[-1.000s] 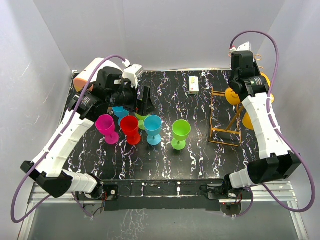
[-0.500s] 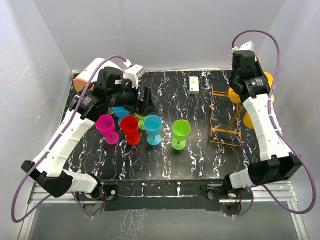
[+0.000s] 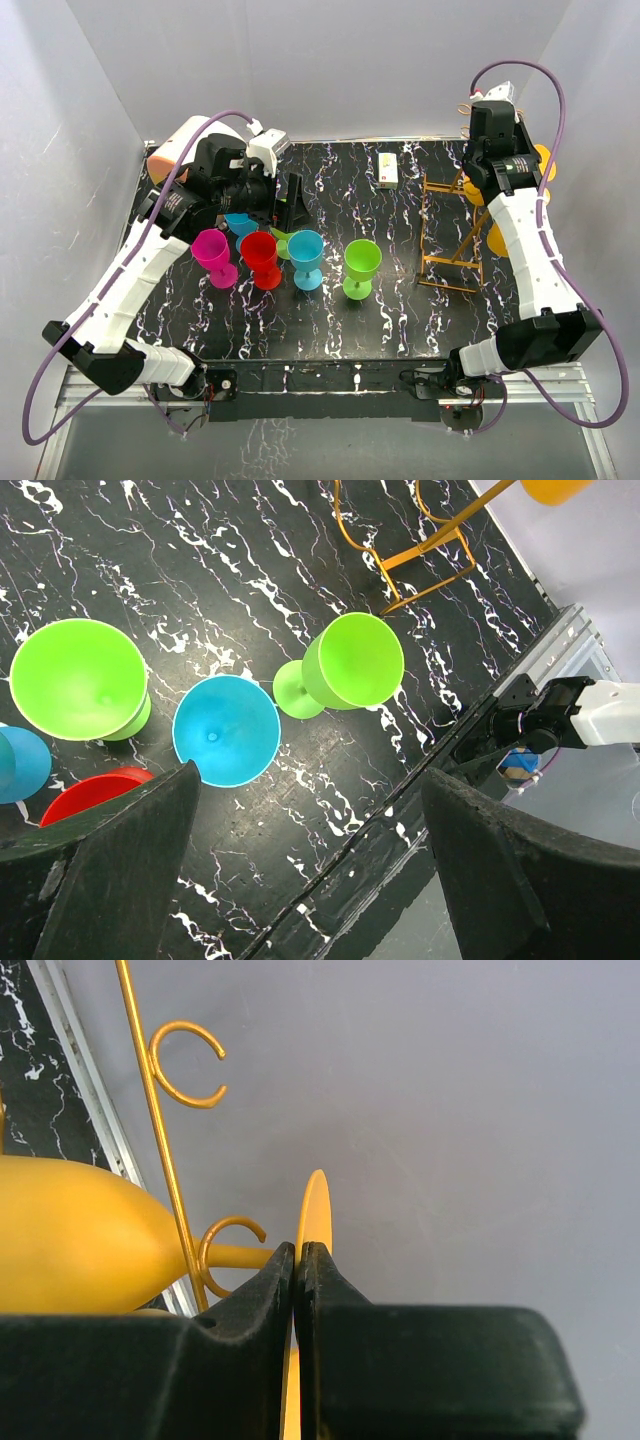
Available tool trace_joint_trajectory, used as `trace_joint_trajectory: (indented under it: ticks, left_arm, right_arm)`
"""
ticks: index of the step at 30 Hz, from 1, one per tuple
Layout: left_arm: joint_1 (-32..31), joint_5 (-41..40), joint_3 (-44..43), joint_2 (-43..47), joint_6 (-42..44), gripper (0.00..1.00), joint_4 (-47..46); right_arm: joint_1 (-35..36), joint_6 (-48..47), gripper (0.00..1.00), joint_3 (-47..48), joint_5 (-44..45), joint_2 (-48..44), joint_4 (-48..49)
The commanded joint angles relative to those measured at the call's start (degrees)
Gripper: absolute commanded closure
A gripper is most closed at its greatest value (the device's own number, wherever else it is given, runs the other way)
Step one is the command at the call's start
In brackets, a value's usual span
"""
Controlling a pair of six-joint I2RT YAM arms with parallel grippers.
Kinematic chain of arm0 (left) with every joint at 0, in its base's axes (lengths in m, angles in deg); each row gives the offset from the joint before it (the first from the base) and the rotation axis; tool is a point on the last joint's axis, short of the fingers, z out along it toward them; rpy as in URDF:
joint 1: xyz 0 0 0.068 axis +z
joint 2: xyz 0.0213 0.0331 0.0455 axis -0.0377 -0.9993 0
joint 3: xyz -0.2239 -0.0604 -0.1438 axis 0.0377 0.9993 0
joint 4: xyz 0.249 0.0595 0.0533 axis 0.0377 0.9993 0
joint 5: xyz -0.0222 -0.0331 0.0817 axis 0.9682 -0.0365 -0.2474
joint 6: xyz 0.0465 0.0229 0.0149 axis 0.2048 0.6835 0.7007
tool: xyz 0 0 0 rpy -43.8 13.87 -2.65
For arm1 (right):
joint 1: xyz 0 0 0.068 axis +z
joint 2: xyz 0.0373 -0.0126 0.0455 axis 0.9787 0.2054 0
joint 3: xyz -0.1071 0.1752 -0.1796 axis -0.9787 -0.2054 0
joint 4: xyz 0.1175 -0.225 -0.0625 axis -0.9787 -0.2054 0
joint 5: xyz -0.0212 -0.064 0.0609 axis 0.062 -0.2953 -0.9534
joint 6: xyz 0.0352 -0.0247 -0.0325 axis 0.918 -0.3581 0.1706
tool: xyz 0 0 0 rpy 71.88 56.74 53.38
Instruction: Take the wine glass off the wine glass rack
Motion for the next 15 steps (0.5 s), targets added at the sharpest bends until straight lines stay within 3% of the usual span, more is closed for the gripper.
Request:
trace_joint_trajectory:
  ticks: [1,15]
  left_arm:
    - [-0.31,0.96,-0.2,0.59,0.11,0.09,-0.71]
    - [-1.08,0.09,-0.45,1.13,0.46,0.09,-0.13]
  right_arm:
    - [-0.86,-0.49,1.0,-0.81,0.41,-0.98,4.04]
    - [-3.18,-0.74,1.0,0.73,0.3,0.41,5.07]
